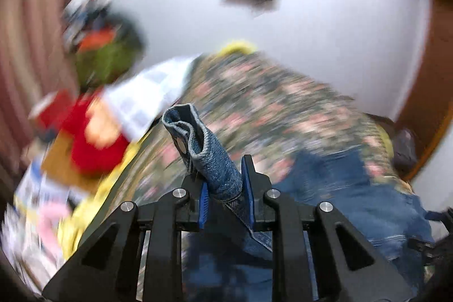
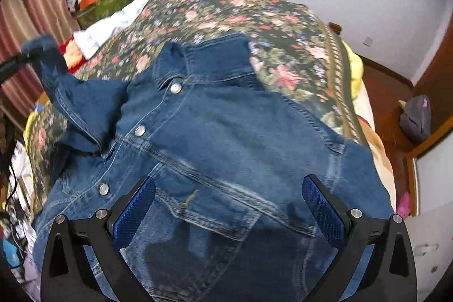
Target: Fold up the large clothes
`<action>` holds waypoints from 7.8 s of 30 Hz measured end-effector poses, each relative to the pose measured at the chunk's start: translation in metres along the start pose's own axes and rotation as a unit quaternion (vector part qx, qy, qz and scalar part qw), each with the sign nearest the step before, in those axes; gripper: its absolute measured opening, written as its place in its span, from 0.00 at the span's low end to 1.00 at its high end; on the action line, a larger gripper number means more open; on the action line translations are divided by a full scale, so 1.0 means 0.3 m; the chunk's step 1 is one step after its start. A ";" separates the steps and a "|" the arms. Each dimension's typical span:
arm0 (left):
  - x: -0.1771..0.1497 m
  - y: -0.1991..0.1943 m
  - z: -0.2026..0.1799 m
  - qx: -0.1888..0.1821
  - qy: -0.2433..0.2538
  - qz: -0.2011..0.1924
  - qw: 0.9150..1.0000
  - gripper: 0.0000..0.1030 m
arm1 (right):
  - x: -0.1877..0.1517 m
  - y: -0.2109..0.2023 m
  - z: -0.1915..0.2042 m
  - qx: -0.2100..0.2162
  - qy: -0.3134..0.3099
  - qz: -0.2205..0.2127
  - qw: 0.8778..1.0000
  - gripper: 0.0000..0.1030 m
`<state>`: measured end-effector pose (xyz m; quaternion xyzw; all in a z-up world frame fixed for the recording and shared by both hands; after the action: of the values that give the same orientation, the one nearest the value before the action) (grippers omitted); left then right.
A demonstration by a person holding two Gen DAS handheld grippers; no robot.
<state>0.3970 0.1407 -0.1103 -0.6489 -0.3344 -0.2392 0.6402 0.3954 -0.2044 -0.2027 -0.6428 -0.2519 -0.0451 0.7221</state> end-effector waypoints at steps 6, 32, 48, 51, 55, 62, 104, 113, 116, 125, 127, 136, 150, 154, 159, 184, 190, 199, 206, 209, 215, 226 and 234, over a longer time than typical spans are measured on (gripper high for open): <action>0.058 -0.050 -0.467 -0.092 0.130 -0.013 0.987 0.20 | -0.025 -0.074 -0.114 -0.007 0.024 -0.026 0.999 1.00; -0.134 0.033 -0.559 -0.148 0.200 0.128 0.960 0.74 | -0.034 0.001 -0.179 0.154 0.141 0.014 0.978 0.99; -0.590 0.346 0.247 0.027 0.016 0.308 0.951 0.74 | 0.009 0.248 -0.045 0.129 0.127 0.084 0.980 0.33; -0.602 0.343 0.253 0.017 0.000 0.280 0.960 0.80 | 0.044 0.193 -0.043 0.113 0.110 0.053 0.986 0.28; -0.619 0.343 0.223 0.045 0.031 0.274 0.960 0.83 | 0.092 0.081 -0.038 0.104 0.088 0.009 0.991 0.26; -0.628 0.348 0.217 0.063 0.042 0.264 0.962 0.88 | 0.027 0.141 -0.051 0.020 0.035 0.036 0.999 0.27; -0.282 0.169 -0.556 -0.105 0.151 0.144 0.972 0.89 | -0.691 -0.150 -0.808 0.034 0.416 0.022 0.909 0.93; -0.429 0.336 -0.688 -0.103 0.202 0.213 0.951 0.89 | -0.805 -0.023 -0.883 0.100 0.488 0.031 0.867 0.93; -0.458 0.378 -0.704 -0.105 0.204 0.231 0.945 0.89 | -0.784 0.015 -0.905 0.100 0.494 0.029 0.863 0.85; -0.488 0.410 -0.712 -0.105 0.203 0.246 0.942 0.90 | -0.696 0.058 -0.982 0.068 0.496 0.006 0.865 0.34; -0.485 0.410 -0.709 -0.103 0.203 0.244 0.943 0.89 | -0.674 0.049 -0.987 0.056 0.488 0.000 0.871 0.29; -0.409 0.328 -0.682 -0.091 0.195 0.199 0.956 0.89 | -0.454 -0.202 -0.951 0.040 0.422 -0.112 0.899 0.14; -0.171 0.033 -0.438 -0.097 0.117 0.080 0.985 0.89 | 0.132 -0.575 -0.451 0.092 0.221 -0.238 0.941 0.11; -0.163 -0.012 -0.333 -0.088 0.094 0.067 0.989 0.89 | 0.279 -0.542 -0.233 0.115 0.166 -0.228 0.952 0.11; -0.194 -0.043 -0.204 -0.070 0.078 0.067 0.992 0.89 | 0.377 -0.397 0.062 0.139 0.102 -0.181 0.968 0.11; -0.297 -0.024 -0.102 -0.051 0.056 0.108 0.991 0.89 | -0.062 0.193 0.439 0.157 -0.042 0.172 0.972 0.12; -0.257 -0.045 -0.211 -0.055 0.092 0.100 0.989 0.89 | -0.061 0.004 0.335 0.175 -0.042 0.116 0.977 0.12; -0.259 0.073 -0.515 -0.082 0.180 0.134 0.971 0.89 | -0.011 -0.187 -0.026 0.005 -0.027 -0.012 1.000 0.12; -0.393 0.318 -0.710 -0.045 0.266 0.200 0.942 0.89 | -0.032 -0.006 -0.160 -0.031 -0.007 0.022 0.999 0.12; -0.417 0.393 -0.715 0.005 0.284 0.201 0.937 0.89 | -0.072 0.140 -0.191 -0.055 -0.010 0.058 0.997 0.11; -0.327 0.394 -0.579 0.036 0.236 0.163 0.957 0.89 | -0.115 0.193 -0.240 0.000 0.010 0.043 0.999 0.12; -0.401 0.367 -0.172 -0.008 0.080 0.233 0.969 0.89 | -0.149 0.167 -0.311 -0.083 0.055 0.026 0.995 0.91; -0.509 0.329 -0.112 -0.033 0.049 0.257 0.965 0.89 | -0.188 0.142 -0.331 -0.028 0.091 0.051 0.994 0.91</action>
<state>0.3731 0.0921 -0.2870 -0.7213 -0.1164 -0.1087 0.6741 0.3933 -0.3062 -0.2697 -0.6684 -0.1507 -0.0732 0.7247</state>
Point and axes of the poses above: each gripper's, at about its wrist camera, not at the fingertips, and y roughly the way its jaws point, z to its left, x to its top, the point moved 7 cm from there along y, roughly the way its jaws point, and after that the axes turned 8 degrees about z, right-handed, at the moved point
